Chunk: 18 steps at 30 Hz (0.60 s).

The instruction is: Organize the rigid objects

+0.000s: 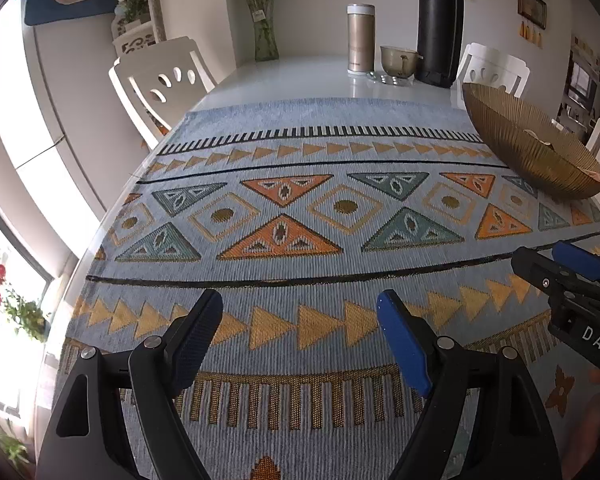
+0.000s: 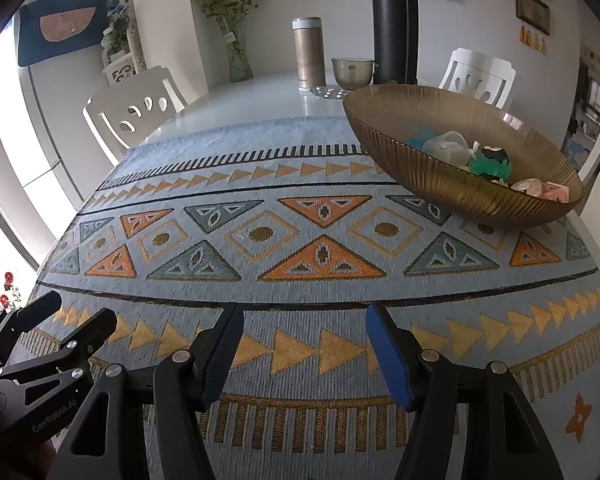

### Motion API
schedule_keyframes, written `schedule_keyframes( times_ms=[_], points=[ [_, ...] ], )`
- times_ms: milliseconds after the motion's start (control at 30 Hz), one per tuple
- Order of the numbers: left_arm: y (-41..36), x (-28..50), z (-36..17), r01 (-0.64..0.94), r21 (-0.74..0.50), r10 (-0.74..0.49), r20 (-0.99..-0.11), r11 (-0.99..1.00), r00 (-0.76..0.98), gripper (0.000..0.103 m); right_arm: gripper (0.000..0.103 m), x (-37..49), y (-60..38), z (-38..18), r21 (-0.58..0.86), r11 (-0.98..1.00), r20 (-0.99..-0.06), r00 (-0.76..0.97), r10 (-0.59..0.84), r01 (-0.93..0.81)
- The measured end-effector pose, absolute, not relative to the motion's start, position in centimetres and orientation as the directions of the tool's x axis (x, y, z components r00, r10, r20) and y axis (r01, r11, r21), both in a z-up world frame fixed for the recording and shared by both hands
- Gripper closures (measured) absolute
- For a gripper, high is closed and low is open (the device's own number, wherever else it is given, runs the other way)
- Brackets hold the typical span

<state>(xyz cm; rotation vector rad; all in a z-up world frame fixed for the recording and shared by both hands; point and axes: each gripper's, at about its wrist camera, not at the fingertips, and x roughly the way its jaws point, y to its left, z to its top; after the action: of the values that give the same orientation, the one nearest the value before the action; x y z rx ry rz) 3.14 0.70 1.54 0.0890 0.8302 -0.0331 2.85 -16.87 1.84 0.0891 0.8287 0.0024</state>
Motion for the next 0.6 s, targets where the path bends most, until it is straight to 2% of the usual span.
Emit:
schedule_keyframes(
  times_ms=[167,300,333,367,400,433,533,600],
  points=[
    [1.1,4.1,0.7,0.056,0.042,-0.002,-0.784,0.998,0.621,0.024,0.041,3.2,-16.7,1.4,0.047,0.997,-0.758,0.652,-0.001,0.056],
    [1.8,4.8,0.1,0.024,-0.004,-0.017,-0.81,1.0,0.586,0.008,0.041,3.9,-16.5,0.6,0.008,0.997,-0.799,0.599,-0.041,0.08],
    [1.6,4.9,0.0,0.037,0.004,-0.018,-0.816,0.999,0.578,0.0,0.035,4.1,-16.5,0.4,0.01,0.997,-0.808,0.588,-0.036,0.075],
    [1.4,5.0,-0.1,0.038,0.01,-0.014,-0.823,0.999,0.568,0.0,0.03,4.2,-16.5,0.4,0.014,0.998,-0.809,0.587,-0.027,0.065],
    [1.3,5.1,-0.2,0.033,0.006,-0.014,-0.824,0.999,0.567,0.0,0.017,4.4,-16.4,0.2,0.02,0.999,-0.818,0.575,-0.009,0.045],
    [1.3,5.0,-0.2,0.029,0.007,-0.011,-0.822,1.0,0.57,0.0,0.007,4.5,-16.3,0.1,0.018,0.999,-0.825,0.565,-0.005,0.036],
    [1.4,4.8,-0.3,0.016,0.003,-0.007,-0.812,1.0,0.583,0.0,0.0,4.7,-16.4,-0.2,0.011,0.999,-0.839,0.544,-0.015,0.043],
    [1.4,4.8,-0.3,0.017,0.005,-0.006,-0.812,1.0,0.584,0.0,0.0,4.8,-16.7,-0.3,0.016,0.999,-0.839,0.544,-0.014,0.05]
  ],
)
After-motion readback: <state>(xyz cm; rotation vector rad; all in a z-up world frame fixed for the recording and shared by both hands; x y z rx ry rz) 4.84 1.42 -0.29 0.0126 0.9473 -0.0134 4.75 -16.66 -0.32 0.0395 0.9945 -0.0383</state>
